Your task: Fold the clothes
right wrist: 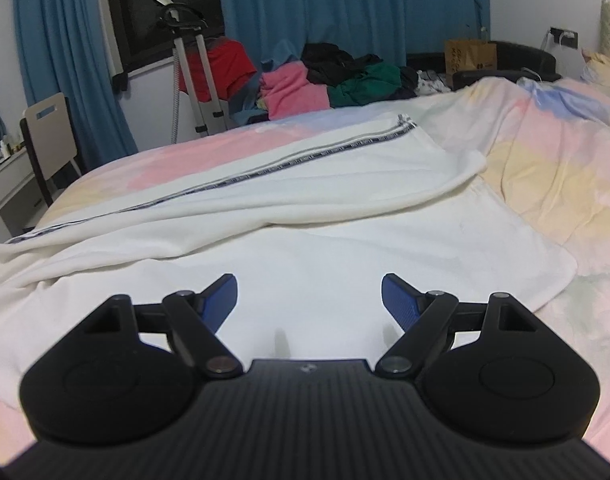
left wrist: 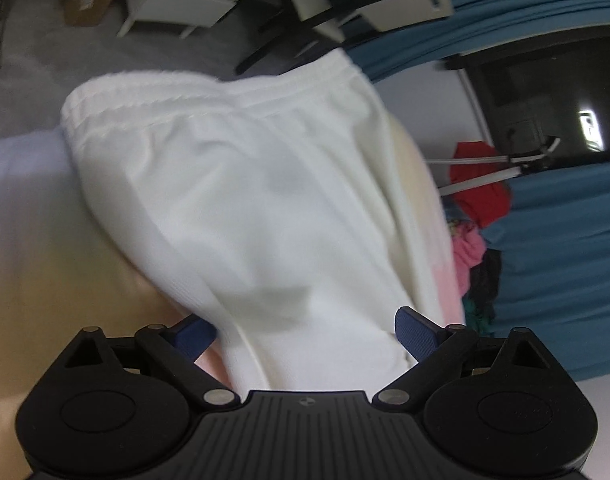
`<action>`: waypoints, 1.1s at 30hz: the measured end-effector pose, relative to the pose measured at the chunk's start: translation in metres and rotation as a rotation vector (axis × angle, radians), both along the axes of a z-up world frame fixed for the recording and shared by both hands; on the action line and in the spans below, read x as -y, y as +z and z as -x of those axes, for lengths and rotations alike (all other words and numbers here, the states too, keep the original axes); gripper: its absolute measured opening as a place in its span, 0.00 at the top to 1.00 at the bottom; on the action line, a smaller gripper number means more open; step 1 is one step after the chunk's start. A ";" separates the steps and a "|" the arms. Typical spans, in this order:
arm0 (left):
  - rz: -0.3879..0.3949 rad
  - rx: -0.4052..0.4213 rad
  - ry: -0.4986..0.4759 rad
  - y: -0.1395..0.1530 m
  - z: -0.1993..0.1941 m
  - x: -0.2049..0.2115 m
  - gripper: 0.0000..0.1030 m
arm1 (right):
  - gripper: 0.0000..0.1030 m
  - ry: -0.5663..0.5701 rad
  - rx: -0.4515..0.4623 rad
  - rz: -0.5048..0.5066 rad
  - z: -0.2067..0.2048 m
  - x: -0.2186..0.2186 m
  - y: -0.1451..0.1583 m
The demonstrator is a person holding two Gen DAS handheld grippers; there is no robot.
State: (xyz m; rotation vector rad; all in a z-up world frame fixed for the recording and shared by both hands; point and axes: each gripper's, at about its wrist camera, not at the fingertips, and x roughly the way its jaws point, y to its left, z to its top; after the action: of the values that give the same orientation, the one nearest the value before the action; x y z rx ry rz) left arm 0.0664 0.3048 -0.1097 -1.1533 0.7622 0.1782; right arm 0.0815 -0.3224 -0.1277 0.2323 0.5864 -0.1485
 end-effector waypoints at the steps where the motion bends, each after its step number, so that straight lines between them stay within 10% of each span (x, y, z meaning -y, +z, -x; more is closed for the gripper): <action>1: -0.009 0.000 0.003 -0.002 -0.002 -0.001 0.09 | 0.21 -0.007 -0.003 -0.008 0.000 0.002 -0.001; 16: 0.067 0.026 0.003 -0.009 0.013 -0.005 0.30 | 0.21 -0.178 -0.048 -0.200 -0.006 0.045 -0.013; 33: 0.112 -0.014 0.044 -0.018 0.022 -0.011 0.32 | 0.20 -0.892 -0.156 -0.495 0.010 0.170 -0.075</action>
State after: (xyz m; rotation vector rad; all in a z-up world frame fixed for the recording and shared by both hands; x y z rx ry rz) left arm 0.0443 0.3160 -0.1272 -1.2764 0.7673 0.1824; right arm 0.0714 -0.4920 -0.2030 0.9655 0.6349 -0.8932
